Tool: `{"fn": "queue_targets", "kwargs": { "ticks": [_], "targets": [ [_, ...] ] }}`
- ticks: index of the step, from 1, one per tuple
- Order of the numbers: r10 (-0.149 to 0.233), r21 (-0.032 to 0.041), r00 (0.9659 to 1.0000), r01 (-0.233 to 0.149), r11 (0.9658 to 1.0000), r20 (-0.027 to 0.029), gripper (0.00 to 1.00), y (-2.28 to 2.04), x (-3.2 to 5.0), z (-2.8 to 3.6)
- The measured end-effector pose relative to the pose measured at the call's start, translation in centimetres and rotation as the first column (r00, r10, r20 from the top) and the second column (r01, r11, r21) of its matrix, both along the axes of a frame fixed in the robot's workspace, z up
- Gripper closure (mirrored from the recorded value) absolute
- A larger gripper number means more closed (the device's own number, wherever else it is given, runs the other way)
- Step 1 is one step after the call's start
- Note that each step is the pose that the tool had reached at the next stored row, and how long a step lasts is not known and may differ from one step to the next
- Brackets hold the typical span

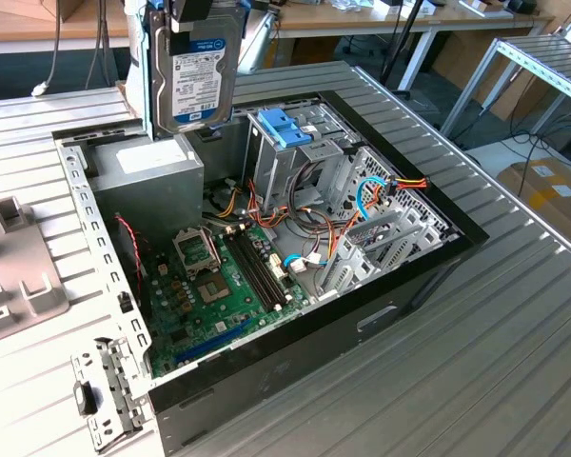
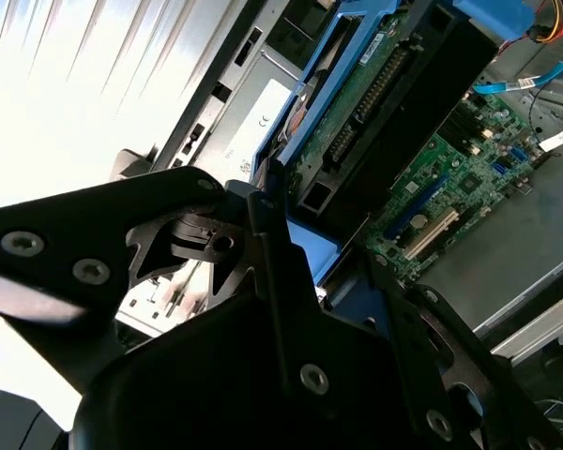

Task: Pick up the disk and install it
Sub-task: 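Pick up the disk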

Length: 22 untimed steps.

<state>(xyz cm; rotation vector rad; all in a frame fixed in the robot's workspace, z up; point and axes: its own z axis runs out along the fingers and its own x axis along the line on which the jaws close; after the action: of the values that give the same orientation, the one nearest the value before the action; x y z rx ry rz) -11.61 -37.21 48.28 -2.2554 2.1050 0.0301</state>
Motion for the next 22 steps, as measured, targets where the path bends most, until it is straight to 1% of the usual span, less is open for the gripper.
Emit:
{"fn": "queue_targets", "kwargs": {
  "ticks": [5, 8, 18, 22],
  "targets": [
    [0.000, 0.0000, 1.0000, 0.000, 1.0000, 0.0000, 0.63, -0.38, 0.17, -0.02],
    [0.000, 0.0000, 1.0000, 0.000, 1.0000, 0.0001, 0.63, -0.73, 0.32, -0.04],
    [0.000, 0.0000, 1.0000, 0.000, 1.0000, 0.0000, 0.63, -1.48, 0.61, -0.06],
    [0.000, 0.0000, 1.0000, 0.000, 1.0000, 0.0001, 0.63, -1.88, 0.72, -0.07]
  ]
}}
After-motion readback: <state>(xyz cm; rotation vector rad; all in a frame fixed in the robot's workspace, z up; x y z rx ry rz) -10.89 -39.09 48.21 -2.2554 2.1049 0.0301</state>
